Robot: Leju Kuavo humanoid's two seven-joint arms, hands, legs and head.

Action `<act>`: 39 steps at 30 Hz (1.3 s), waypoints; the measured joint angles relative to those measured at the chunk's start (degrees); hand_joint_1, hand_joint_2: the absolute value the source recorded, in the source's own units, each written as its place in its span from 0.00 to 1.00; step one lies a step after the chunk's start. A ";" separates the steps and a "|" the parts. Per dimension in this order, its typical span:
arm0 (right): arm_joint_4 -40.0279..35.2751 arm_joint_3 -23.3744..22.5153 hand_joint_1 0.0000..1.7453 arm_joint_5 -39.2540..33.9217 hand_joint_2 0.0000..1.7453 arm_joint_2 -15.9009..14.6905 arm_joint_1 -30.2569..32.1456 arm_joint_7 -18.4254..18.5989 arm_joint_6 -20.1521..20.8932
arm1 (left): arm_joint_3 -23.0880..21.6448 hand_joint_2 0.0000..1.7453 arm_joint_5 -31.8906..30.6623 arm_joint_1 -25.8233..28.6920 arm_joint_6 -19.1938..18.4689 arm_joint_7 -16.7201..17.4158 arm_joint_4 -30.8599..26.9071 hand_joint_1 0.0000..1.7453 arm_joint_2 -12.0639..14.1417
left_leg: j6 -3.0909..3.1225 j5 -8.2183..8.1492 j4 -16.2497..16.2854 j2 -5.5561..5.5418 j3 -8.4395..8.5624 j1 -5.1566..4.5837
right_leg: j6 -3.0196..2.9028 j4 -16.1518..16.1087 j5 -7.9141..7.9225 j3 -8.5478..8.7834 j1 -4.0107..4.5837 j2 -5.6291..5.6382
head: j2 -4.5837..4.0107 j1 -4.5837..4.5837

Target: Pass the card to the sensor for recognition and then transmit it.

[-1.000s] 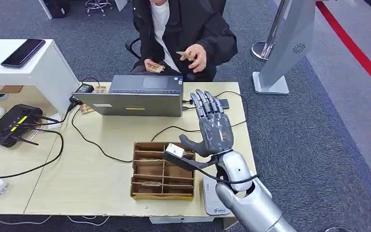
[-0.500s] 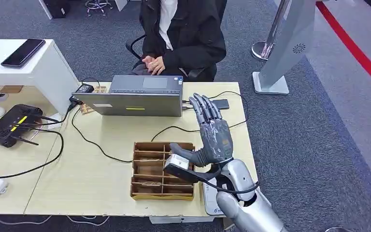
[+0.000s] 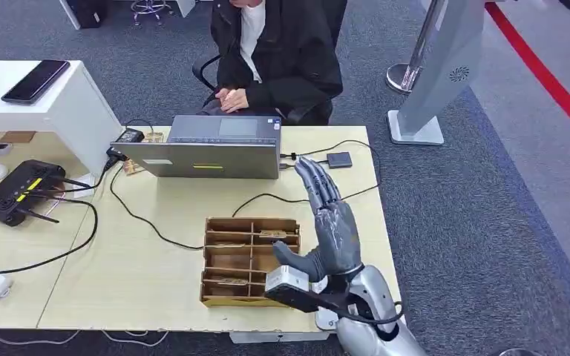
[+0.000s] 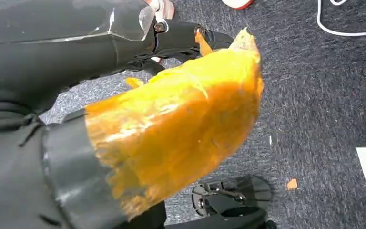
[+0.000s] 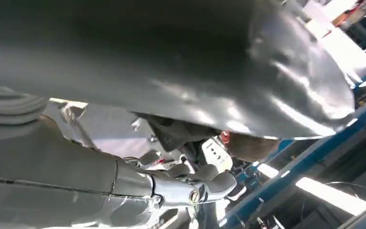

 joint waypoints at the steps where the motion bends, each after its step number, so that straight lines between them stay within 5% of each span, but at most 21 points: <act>1: -0.42 0.04 0.00 -1.20 0.00 -0.04 0.46 -0.83 0.04 | 0.02 0.00 0.28 0.04 0.04 -0.19 0.00 0.00 0.00 | 0.00 0.00 0.00 0.00 0.00 0.00 | 0.00 0.00 0.00 0.00 0.00 0.00 | 0.00 0.00; 18: -5.22 0.74 0.00 -17.02 0.00 -1.71 8.14 -10.80 4.39 | 0.88 0.00 3.26 1.45 0.90 -2.82 0.00 0.00 0.26 | 0.00 -0.01 0.00 0.00 0.00 0.00 | -0.01 -0.01 -0.01 0.00 0.00 0.00 | 0.00 0.00; 39: -5.59 0.13 0.00 -19.47 0.00 -2.93 13.73 -12.98 5.20 | 1.58 0.00 4.83 1.97 1.64 -4.02 0.00 0.00 0.26 | 0.00 -0.02 -0.01 0.00 -0.01 0.00 | -0.01 -0.01 -0.02 -0.01 0.00 0.00 | 0.00 0.00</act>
